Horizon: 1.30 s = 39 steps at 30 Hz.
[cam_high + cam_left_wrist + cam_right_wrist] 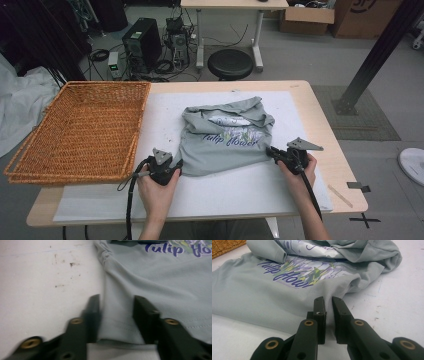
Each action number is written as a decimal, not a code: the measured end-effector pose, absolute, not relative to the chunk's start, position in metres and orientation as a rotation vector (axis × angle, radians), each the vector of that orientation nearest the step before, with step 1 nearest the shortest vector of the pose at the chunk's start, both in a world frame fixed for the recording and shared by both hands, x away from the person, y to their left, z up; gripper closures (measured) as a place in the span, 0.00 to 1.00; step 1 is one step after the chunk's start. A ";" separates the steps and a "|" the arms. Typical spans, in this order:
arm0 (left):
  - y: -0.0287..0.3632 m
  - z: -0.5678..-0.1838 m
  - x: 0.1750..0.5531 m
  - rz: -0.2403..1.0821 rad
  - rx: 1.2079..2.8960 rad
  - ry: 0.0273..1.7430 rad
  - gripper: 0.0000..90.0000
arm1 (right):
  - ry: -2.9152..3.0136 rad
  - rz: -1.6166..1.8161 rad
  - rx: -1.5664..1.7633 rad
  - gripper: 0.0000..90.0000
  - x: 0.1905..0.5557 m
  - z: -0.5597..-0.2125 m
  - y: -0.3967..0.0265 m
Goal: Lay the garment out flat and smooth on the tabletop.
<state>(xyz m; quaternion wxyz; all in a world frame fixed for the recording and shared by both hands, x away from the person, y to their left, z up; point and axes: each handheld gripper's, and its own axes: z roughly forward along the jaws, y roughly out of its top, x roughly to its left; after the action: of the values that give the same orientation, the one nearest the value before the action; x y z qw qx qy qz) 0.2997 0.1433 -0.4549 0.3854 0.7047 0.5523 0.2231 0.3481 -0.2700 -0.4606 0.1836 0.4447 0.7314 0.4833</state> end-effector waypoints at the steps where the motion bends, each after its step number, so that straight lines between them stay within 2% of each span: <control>1: 0.144 -0.455 0.299 0.554 1.802 1.398 0.82 | 2.063 1.362 1.254 0.92 0.348 -0.461 -0.270; 3: 0.142 -0.455 0.298 0.535 1.807 1.380 0.92 | 2.066 1.359 1.252 0.93 0.348 -0.461 -0.270; 6: 0.141 -0.453 0.296 0.503 1.774 1.373 0.95 | 2.076 1.368 1.251 0.94 0.348 -0.459 -0.271; 15: 0.153 -0.435 0.276 0.428 1.666 1.319 0.95 | 2.112 1.502 1.251 0.95 0.329 -0.445 -0.287; 24: 0.161 -0.427 0.246 0.266 1.582 1.247 0.96 | 2.129 1.721 1.320 0.95 0.295 -0.428 -0.301; 28: 0.164 -0.426 0.235 0.238 1.569 1.231 0.96 | 2.152 1.734 1.330 0.94 0.281 -0.423 -0.306; 31: 0.160 -0.430 0.237 0.211 1.554 1.230 0.96 | 2.177 1.688 1.335 0.84 0.282 -0.430 -0.309; 33: 0.156 -0.430 0.239 0.191 1.547 1.221 0.96 | 2.194 1.657 1.372 0.70 0.284 -0.440 -0.311; 39: 0.153 -0.425 0.245 0.163 1.507 1.203 0.96 | 2.274 1.625 1.259 0.63 0.266 -0.450 -0.326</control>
<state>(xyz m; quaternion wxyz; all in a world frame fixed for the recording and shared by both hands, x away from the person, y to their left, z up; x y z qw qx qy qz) 0.2453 0.1534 -0.4249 0.5674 0.6412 0.5119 0.0695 0.2656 -0.3263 -0.4498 0.0379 0.4104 0.7414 0.5296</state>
